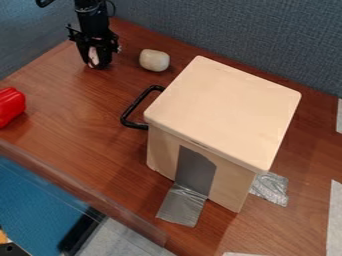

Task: Moved object from the top left to bottom left

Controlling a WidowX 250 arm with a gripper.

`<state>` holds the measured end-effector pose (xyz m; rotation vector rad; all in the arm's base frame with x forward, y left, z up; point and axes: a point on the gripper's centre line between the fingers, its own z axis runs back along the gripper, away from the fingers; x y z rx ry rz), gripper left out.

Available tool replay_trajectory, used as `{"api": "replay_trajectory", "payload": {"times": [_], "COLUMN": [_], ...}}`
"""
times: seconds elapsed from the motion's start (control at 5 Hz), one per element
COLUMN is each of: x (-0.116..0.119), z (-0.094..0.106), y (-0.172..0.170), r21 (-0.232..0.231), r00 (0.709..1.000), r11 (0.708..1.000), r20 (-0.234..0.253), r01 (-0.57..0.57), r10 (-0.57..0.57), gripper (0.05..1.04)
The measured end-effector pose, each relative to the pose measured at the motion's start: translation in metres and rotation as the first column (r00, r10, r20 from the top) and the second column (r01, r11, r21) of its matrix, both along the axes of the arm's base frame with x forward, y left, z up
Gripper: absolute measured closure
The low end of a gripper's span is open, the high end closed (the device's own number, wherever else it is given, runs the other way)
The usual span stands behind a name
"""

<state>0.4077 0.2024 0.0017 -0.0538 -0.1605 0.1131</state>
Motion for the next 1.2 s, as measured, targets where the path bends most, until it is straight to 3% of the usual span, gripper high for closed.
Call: {"api": "replay_trajectory", "payload": {"times": [0.2, 0.4, 0.6, 0.8, 1.0, 1.2], "x": [-0.011, -0.038, -0.091, -0.131, -0.162, -0.177], "z": [0.009, 0.050, 0.079, 0.069, 0.047, 0.026], "y": [-0.004, -0.012, -0.025, -0.047, -0.062, -0.078], "r21": [-0.009, -0.030, -0.049, -0.057, -0.056, -0.042], "r00": [1.000, 0.997, 0.990, 0.983, 0.976, 0.961], "r11": [1.000, 0.998, 0.993, 0.982, 0.974, 0.961], "r20": [-0.006, 0.054, 0.090, 0.058, 0.000, -0.042], "r01": [0.022, 0.061, 0.110, 0.178, 0.217, 0.273], "r10": [-0.022, -0.059, -0.105, -0.175, -0.218, -0.275], "gripper": [0.669, 0.671, 0.672, 0.672, 0.672, 0.672]}}
